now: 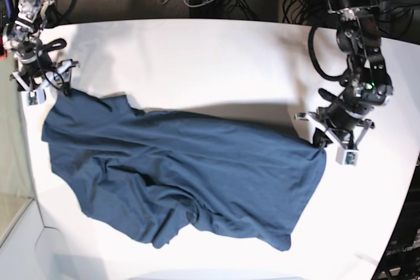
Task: Layout the t-shirt on the table in an organized manner, then fold the t-shirt properly
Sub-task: 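Lift the held shirt edge with both grippers and lay it down, then release and regrasp the shirt edge with both grippers, then lift the shirt edge with both grippers and drag it away from the hem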
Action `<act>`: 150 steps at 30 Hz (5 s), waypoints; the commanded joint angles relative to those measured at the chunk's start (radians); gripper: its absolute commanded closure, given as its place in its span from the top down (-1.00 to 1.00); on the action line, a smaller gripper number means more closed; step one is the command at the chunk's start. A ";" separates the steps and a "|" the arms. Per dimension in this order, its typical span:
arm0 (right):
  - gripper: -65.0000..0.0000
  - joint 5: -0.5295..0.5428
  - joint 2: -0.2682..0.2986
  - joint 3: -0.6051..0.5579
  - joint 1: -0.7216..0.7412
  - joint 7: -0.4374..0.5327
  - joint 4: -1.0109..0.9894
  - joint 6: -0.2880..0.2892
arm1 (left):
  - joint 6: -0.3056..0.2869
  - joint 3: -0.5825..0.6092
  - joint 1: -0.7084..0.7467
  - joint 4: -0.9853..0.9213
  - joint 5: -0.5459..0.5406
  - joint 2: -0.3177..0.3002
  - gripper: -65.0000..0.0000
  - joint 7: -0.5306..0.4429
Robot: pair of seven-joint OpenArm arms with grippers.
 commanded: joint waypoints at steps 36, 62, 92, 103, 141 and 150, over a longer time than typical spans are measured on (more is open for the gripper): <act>-1.00 0.174 0.114 -0.210 0.319 -0.118 0.027 -0.004 | -0.001 0.007 -0.402 -0.414 0.002 -0.059 -0.99 -0.036; 0.30 -0.032 0.069 -0.221 0.436 -0.012 -0.237 -0.004 | 0.001 -0.002 -0.378 -0.647 -0.009 -0.154 0.49 -0.168; -0.48 -0.032 -0.074 -0.227 0.374 -0.003 -0.202 -0.004 | 0.001 -0.004 -0.316 -0.612 -0.009 -0.151 0.48 -0.169; -1.00 -0.030 -0.084 -0.227 0.345 -0.010 -0.027 -0.004 | 0.001 -0.002 -0.309 -0.552 -0.010 -0.118 0.49 -0.174; -1.00 -0.032 -0.106 -0.228 0.308 -0.012 -0.021 -0.004 | 0.002 0.013 -0.396 -0.635 -0.001 -0.097 0.49 -0.361; -1.00 -0.032 -0.103 -0.228 0.291 -0.012 -0.022 -0.004 | 0.001 0.015 -0.471 -0.842 0.002 -0.098 0.49 -0.493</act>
